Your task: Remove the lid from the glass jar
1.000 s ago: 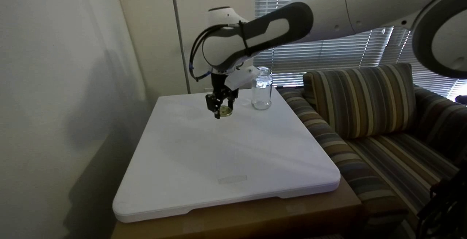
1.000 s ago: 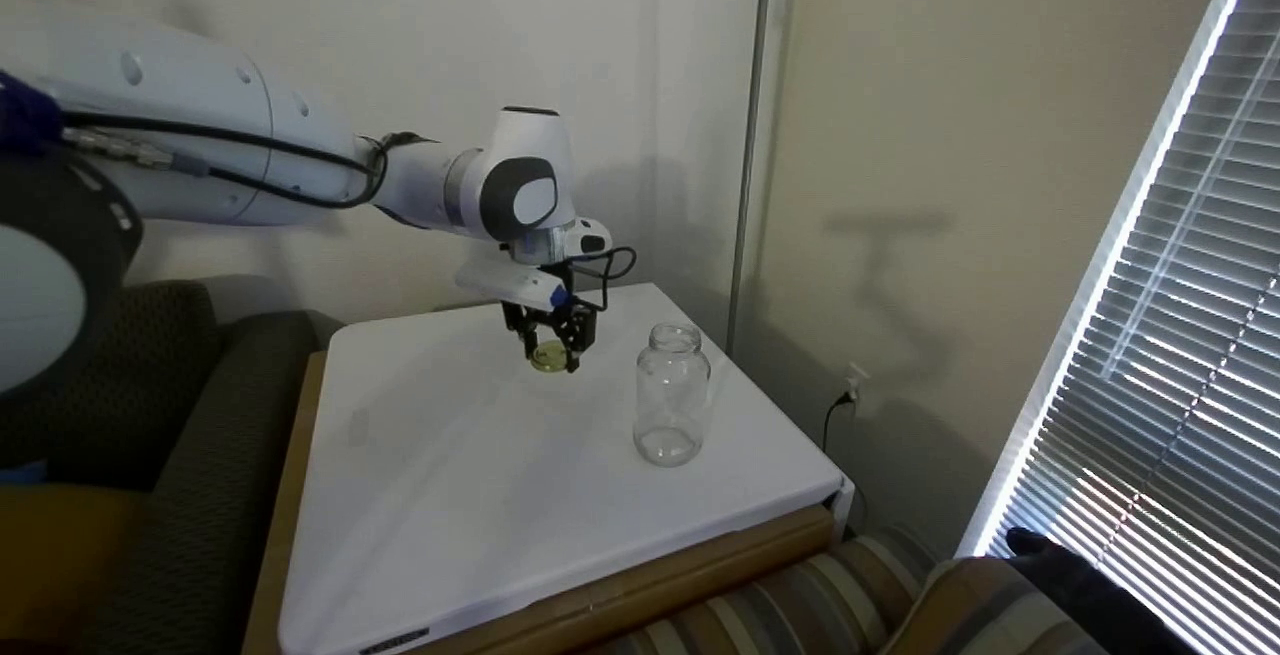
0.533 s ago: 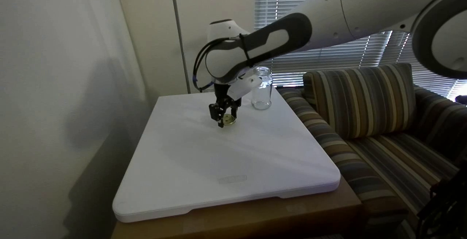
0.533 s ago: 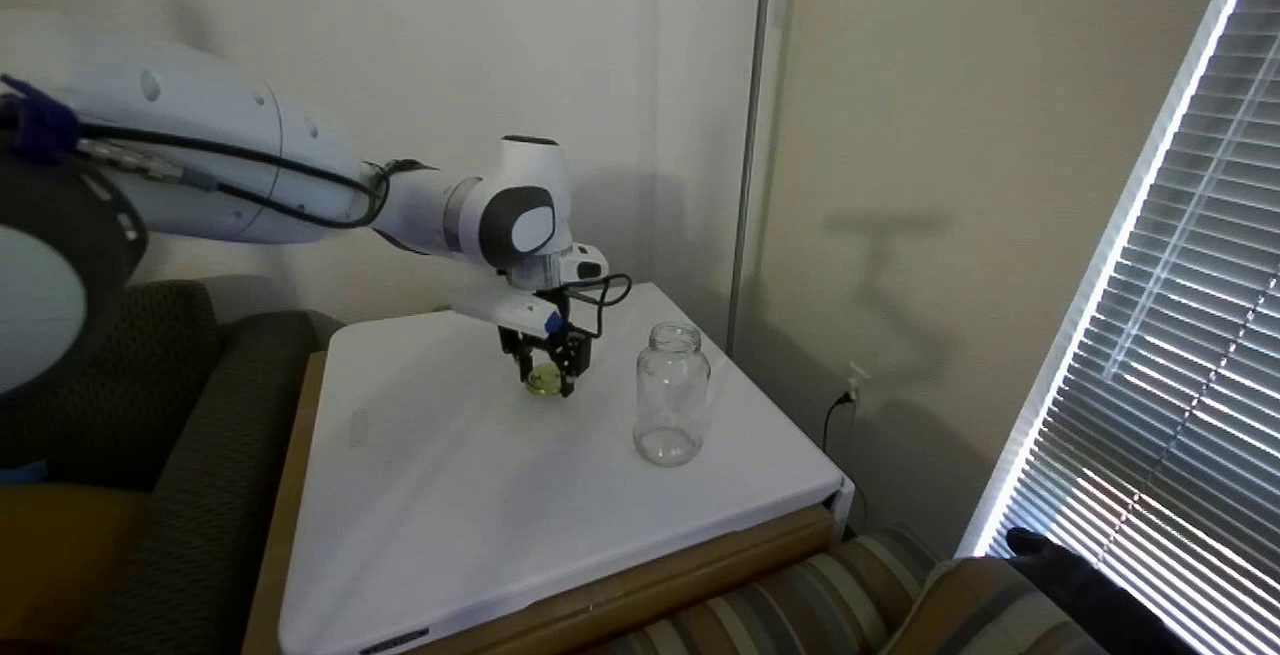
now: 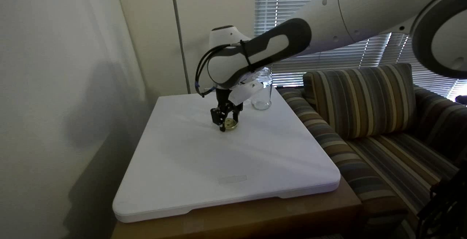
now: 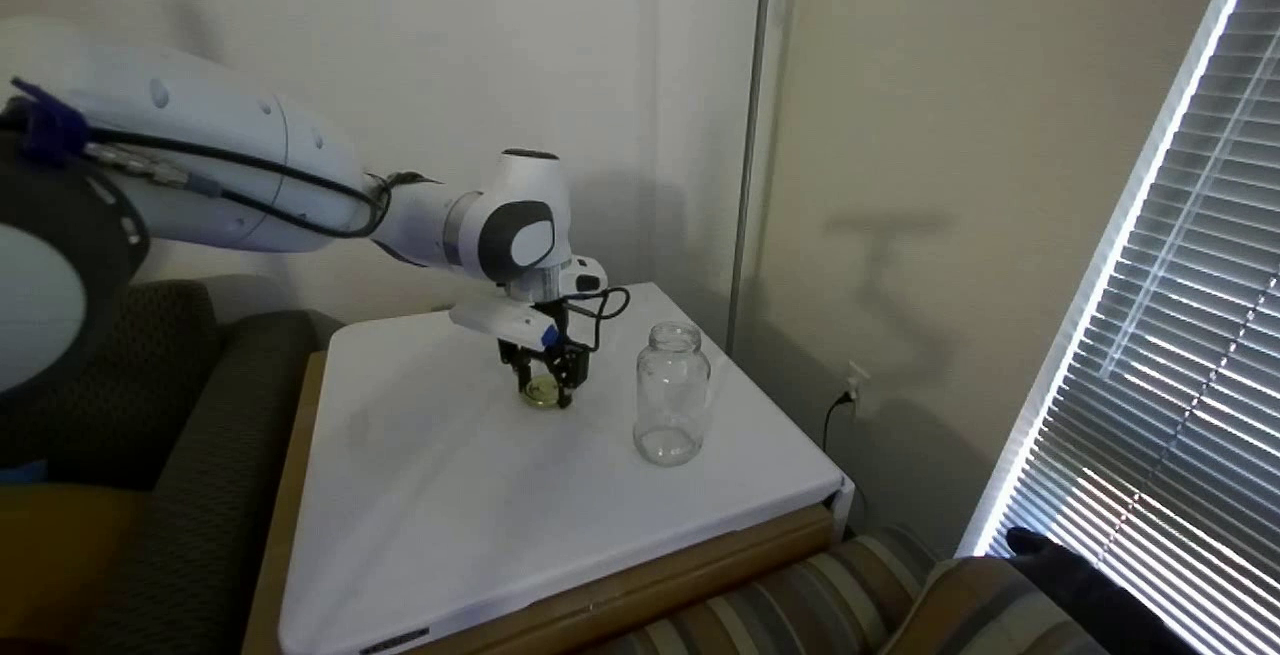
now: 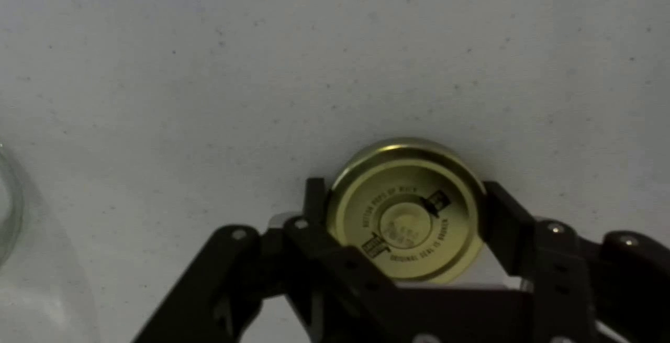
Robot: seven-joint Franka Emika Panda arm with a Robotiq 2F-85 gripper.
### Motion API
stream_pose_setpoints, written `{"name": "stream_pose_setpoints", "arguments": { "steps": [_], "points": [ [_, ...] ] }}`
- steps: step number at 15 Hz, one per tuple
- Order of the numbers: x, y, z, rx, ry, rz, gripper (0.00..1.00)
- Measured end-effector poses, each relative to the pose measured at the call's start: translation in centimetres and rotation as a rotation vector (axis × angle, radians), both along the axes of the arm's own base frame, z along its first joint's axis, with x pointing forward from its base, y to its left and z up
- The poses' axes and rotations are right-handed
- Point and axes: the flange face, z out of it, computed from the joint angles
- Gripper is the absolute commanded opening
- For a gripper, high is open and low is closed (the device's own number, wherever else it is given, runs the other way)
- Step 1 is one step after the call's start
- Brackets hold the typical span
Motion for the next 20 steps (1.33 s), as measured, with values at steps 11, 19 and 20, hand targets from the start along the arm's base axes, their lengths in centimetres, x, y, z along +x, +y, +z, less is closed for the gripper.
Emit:
{"name": "stream_pose_setpoints", "arguments": {
  "steps": [11, 19, 20],
  "points": [
    [-0.1, -0.2, -0.8, 0.006, -0.023, -0.013, 1.00],
    [-0.4, 0.0, 0.2, 0.012, -0.053, -0.013, 1.00],
    [-0.5, 0.1, 0.8, 0.013, -0.055, -0.012, 1.00]
  ]
}}
